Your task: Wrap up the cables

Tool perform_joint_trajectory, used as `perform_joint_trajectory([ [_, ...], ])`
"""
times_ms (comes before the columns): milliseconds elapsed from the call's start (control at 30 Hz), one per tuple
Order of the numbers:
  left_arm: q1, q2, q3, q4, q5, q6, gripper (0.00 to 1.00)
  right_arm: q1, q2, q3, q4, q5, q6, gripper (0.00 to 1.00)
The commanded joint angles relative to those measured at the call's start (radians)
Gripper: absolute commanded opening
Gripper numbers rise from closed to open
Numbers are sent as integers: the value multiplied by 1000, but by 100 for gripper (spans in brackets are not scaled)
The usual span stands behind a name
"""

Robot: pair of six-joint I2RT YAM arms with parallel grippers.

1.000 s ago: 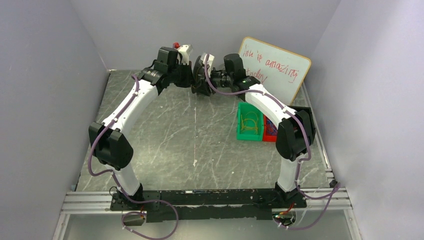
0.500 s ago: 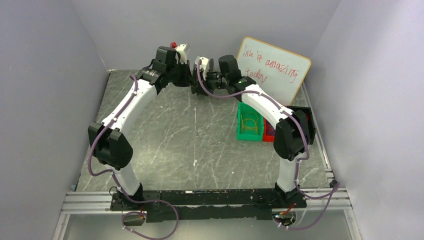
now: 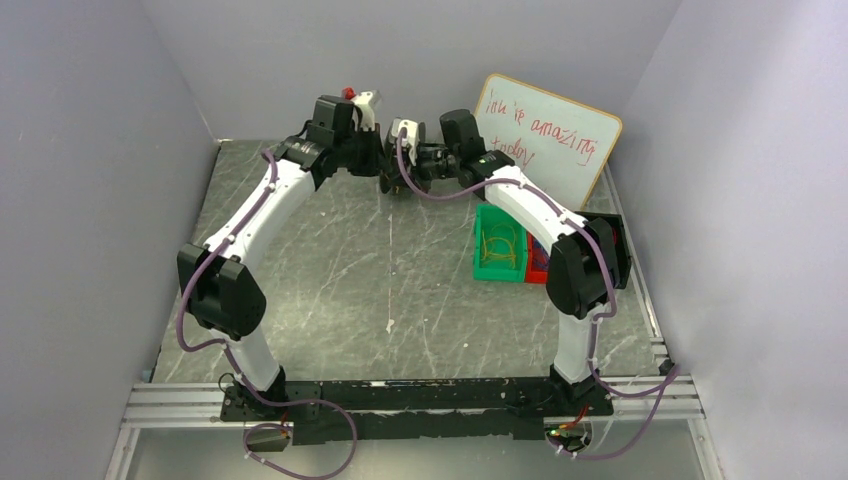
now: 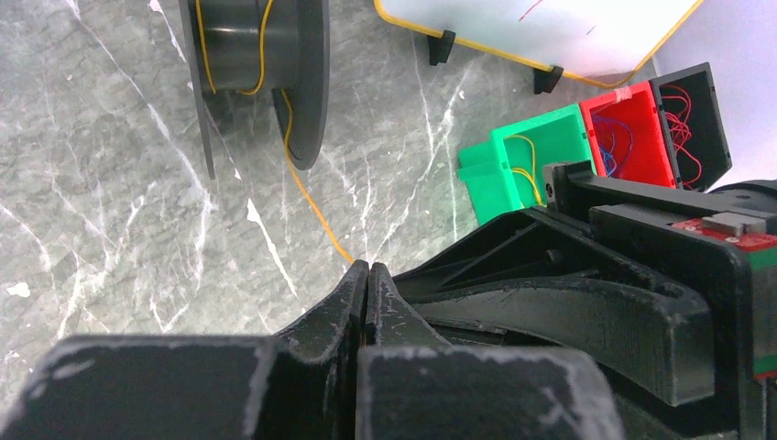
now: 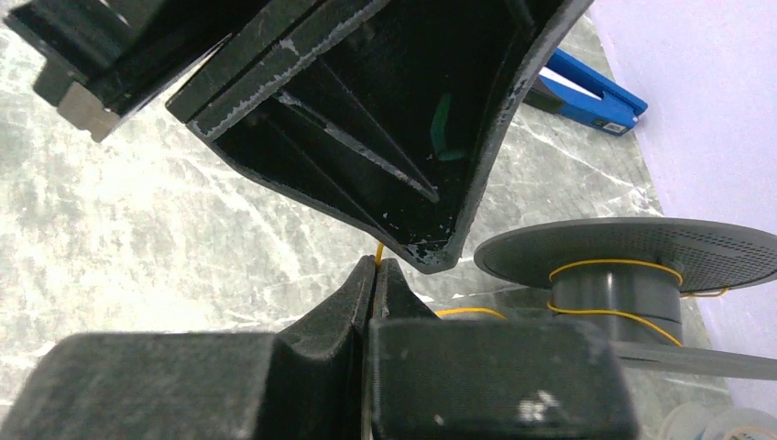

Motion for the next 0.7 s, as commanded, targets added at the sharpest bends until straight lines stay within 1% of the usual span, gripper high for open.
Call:
perform_joint_trajectory([
  [0,11,-28,25,3,-34,-18,3,-7,-10,22,-2,-51,3,0],
  [100,22,-30,38,-11,-78,-22,7,-6,-16,-6,15,-60,36,0],
  [333,29,-31,92,-50,-216,-21,27,-7,-15,-42,21,-62,81,0],
  [367,32,-29,105,-55,-234,-19,32,-6,-13,-43,18,-60,82,0],
  [400,38,-27,115,-55,-239,-16,44,-6,-11,-47,17,-57,85,0],
  [433,47,-27,123,-47,-232,-17,54,-7,-10,-49,17,-55,90,0],
  [467,61,-26,129,-43,-214,-22,58,-6,-8,-52,18,-54,90,0],
  [533,74,-25,135,-28,-177,-11,63,-7,-9,-55,16,-48,93,0],
  [633,84,-18,97,22,-130,21,77,-14,-16,-56,16,-41,107,0],
  [667,91,-14,79,41,-110,26,78,-19,-19,-57,21,-38,118,0],
])
